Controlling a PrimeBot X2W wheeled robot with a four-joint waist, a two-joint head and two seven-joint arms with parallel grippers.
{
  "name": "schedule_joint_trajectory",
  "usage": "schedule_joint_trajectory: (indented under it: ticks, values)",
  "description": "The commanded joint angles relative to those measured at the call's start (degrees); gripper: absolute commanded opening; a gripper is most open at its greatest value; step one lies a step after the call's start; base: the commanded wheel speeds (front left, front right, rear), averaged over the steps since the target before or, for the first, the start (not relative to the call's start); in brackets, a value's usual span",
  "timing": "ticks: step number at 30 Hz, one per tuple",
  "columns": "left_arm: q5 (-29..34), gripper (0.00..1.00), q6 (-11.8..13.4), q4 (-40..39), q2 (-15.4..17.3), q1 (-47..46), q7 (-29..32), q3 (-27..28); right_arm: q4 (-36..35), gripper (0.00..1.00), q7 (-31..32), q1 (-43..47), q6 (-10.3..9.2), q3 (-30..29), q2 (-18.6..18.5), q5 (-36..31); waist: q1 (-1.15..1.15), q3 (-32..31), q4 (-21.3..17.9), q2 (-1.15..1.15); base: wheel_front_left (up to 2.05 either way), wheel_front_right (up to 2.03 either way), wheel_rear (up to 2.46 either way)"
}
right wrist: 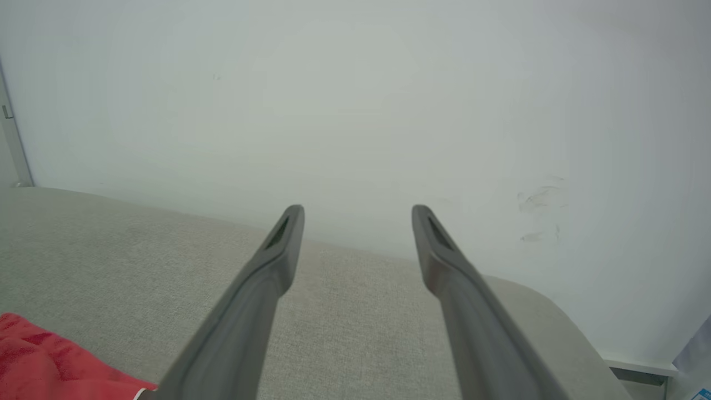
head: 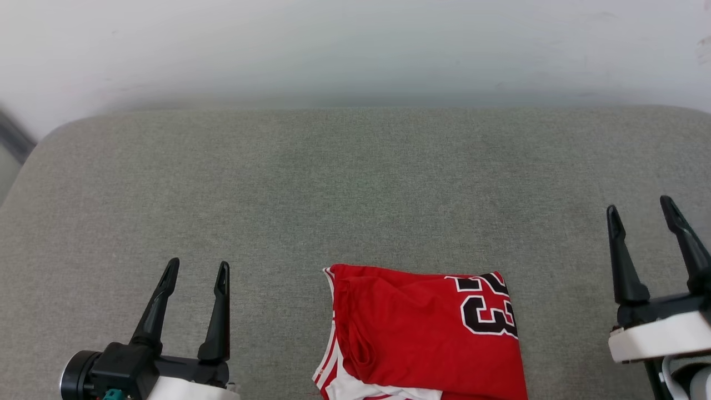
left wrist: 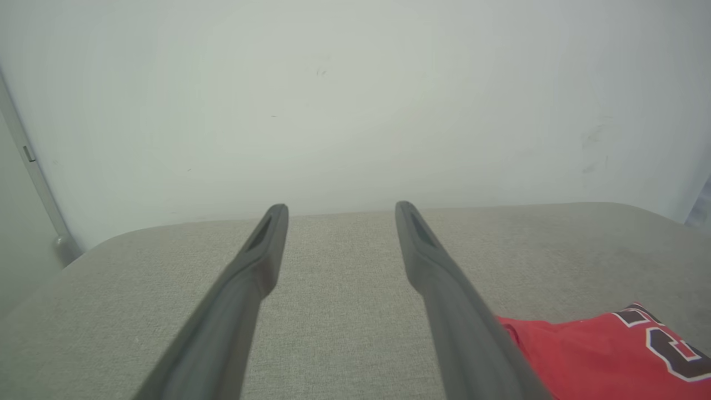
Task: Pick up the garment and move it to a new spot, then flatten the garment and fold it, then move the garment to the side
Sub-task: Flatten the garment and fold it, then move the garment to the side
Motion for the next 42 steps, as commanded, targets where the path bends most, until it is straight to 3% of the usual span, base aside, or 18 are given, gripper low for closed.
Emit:
schedule_joint_trajectory:
  ticks: [1, 5, 11, 29, 33, 39, 42]
  values:
    - [-0.1, 1.0, 0.0, -0.1, -0.1, -0.6, -0.1, -0.1, -0.7, 1.0, -0.6, 0.8, -0.02, -0.2, 0.7, -0.4, 0.0, 0.1, 0.0, 0.0, 0.0, 0.0, 0.0]
    - [-0.5, 1.0, 0.0, -0.3, -0.3, -0.1, -0.1, -0.3, -3.3, 1.0, -2.9, 3.8, -0.02, -1.7, 4.1, -1.3, 0.0, 0.3, 0.0, 0.0, 0.0, 0.0, 0.0]
    - [-0.9, 1.0, 0.0, -1.0, -1.2, 0.9, -0.1, 0.3, -3.6, 1.0, -3.7, 5.9, -0.02, -1.5, 6.3, -1.6, 0.0, 0.5, 0.1, 0.0, 0.0, 0.0, 0.0]
    - [-0.1, 1.0, 0.0, -1.2, -1.6, 0.9, -0.1, -0.3, -3.0, 1.0, -1.9, 6.6, -0.02, 0.6, 5.4, -3.8, 0.0, 0.7, 0.7, 0.0, 0.0, 0.0, 0.0]
    - [0.0, 1.0, 0.0, -1.1, -1.4, 0.5, -0.1, -1.0, -3.2, 1.0, 6.8, 7.7, -0.02, 3.4, 3.1, -0.2, 0.0, 1.3, 1.3, 0.0, 0.0, 0.0, 0.0]
    - [-0.2, 1.0, 0.0, -0.7, -1.3, -0.5, -0.1, -1.8, -7.0, 1.0, 28.3, 7.5, -0.03, 8.5, -2.8, 7.4, 0.0, 3.0, 2.4, 0.0, 0.0, 0.0, 0.0]
    - [-0.2, 1.0, 0.0, -0.7, -1.3, -1.1, -0.1, -2.1, -9.0, 1.0, 39.0, 6.3, -0.02, 8.6, -2.5, 11.7, 0.0, 4.2, 3.0, 0.0, 0.0, 0.0, 0.0]
